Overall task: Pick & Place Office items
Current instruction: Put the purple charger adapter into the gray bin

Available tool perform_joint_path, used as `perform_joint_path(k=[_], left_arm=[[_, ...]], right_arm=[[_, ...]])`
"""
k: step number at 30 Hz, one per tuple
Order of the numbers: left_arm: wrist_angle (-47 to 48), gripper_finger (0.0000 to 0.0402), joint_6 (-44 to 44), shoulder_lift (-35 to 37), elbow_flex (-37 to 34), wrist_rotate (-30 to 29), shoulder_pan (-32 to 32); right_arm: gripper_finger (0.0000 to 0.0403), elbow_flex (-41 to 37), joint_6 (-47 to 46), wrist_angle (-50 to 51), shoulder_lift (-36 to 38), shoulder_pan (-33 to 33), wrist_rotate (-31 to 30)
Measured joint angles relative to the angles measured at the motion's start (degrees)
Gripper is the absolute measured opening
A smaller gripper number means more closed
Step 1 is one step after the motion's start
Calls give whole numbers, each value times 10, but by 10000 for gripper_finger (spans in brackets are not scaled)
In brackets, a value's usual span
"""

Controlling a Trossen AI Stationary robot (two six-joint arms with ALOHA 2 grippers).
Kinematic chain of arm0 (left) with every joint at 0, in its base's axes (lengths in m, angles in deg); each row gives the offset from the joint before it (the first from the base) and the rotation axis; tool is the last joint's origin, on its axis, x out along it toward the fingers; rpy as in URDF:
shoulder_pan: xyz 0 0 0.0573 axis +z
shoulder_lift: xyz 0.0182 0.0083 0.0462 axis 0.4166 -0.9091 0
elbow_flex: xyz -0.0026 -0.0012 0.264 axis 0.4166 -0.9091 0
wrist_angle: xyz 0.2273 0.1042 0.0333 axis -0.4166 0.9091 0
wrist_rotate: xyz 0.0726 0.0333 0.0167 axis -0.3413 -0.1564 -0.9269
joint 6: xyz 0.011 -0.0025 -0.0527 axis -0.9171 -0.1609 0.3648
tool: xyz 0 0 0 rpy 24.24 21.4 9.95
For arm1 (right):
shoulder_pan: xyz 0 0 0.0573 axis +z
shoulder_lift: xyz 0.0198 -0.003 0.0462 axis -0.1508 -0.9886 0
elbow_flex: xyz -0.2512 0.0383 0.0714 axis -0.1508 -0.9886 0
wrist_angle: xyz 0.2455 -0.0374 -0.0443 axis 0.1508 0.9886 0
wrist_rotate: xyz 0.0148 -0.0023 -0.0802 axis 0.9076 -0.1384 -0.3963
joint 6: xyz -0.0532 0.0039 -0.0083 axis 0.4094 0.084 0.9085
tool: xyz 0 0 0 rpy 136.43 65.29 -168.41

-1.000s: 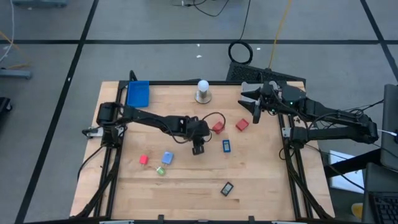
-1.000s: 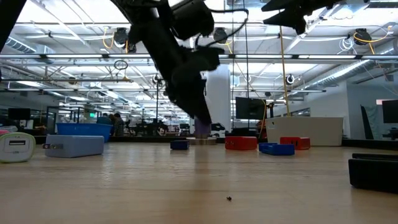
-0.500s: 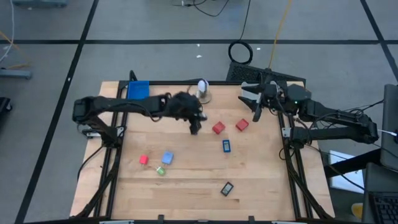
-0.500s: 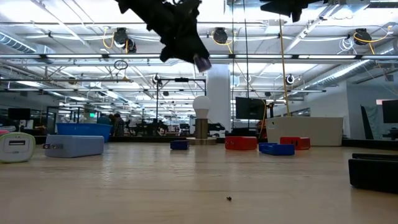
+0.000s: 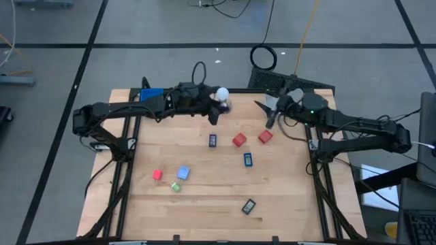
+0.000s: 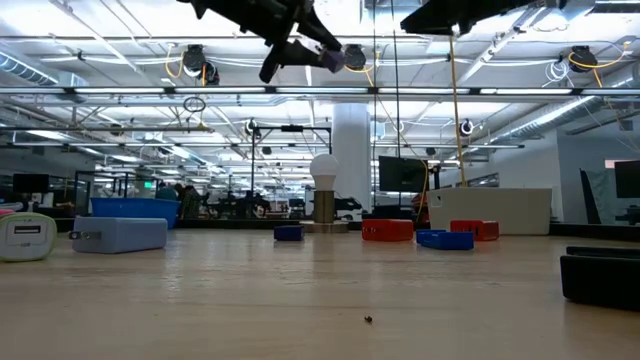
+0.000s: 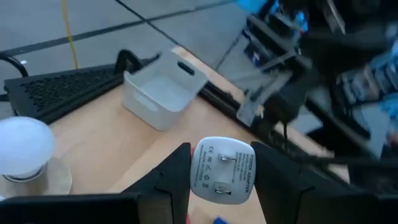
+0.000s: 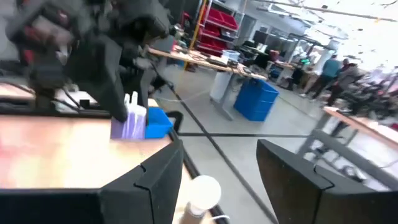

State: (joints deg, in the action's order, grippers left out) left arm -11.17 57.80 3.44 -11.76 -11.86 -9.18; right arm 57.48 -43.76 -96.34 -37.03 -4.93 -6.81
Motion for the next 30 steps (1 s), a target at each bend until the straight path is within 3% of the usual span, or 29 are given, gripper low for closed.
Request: perform_joint_path(k=[6, 17, 30], left_arm=[[-47, 137, 38, 0, 0, 32, 22], [-96, 139, 100, 0, 0, 77, 88], [-155, 137, 184, -3, 0, 199, 155]], right_arm=[[196, 0, 40, -49, -53, 6, -31], [197, 0, 13, -173, -134, 6, -46], [197, 0, 26, -361, -229, 6, -43]])
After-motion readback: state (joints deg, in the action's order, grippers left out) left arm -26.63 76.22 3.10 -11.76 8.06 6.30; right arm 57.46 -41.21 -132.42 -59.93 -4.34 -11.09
